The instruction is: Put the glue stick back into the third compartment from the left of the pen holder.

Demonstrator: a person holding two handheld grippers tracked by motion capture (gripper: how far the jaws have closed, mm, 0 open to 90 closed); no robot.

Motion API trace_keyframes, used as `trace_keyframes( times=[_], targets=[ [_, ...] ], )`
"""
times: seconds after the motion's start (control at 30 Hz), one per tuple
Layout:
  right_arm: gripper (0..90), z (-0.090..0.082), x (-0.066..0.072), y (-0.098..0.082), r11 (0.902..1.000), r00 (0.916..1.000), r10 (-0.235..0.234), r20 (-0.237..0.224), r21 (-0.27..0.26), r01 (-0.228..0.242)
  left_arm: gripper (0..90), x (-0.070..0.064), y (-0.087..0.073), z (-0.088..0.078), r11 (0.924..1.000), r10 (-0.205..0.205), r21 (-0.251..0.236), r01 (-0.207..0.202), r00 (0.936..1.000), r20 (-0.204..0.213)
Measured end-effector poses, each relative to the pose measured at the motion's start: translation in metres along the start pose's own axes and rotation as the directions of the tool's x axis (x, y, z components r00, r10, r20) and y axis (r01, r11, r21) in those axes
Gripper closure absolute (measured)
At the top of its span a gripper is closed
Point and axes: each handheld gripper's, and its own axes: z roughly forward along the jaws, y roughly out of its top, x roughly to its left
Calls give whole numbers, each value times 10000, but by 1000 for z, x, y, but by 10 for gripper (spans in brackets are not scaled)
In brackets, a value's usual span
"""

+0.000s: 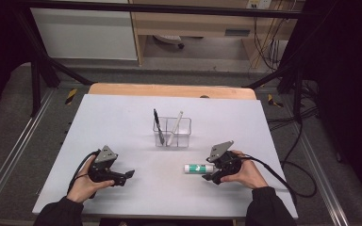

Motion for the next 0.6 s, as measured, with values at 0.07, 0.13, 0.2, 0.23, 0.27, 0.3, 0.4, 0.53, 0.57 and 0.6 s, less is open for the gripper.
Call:
trace_keyframes(
  times=[0.07,0.13,0.2,0.23,0.27,0.3,0.4,0.53,0.57,0.6],
  targets=[
    [365,1,-1,0,9999,9999,-66,-130,122,68,64,0,0,0,10000,-7,14,7,10000,14],
    [381,3,-3,0,9997,9997,-60,-235,224,66,64,0,0,1,10000,-11,31,11,10000,15],
    [402,5,-6,0,9993,9996,-138,-242,332,146,64,-1,-1,1,10000,0,37,0,10000,11],
    [413,5,-7,-1,9991,9995,-149,-265,401,160,64,-1,-1,1,10000,4,38,-4,10000,12],
    [428,6,-8,-1,9987,9994,-184,-289,478,198,64,-1,-1,1,10000,4,37,-4,10000,14],
    [438,6,-9,-1,9983,9993,-236,-292,517,251,64,0,-1,1,10000,5,36,-5,10000,15],
    [470,7,-13,-1,9974,9983,-371,-448,606,398,64,0,-1,1,10000,7,36,-7,10000,15],
    [504,9,-17,-2,9963,9966,-538,-624,641,578,64,-1,-1,2,10000,35,72,-35,10000,35],
    [514,10,-17,-1,9963,9961,-583,-669,592,623,65,-1,-1,2,10000,32,79,-32,10000,34],
    [531,10,-18,-1,9963,9954,-660,-691,505,696,65,-1,-1,2,9999,44,90,-44,10000,35]
  ],
)
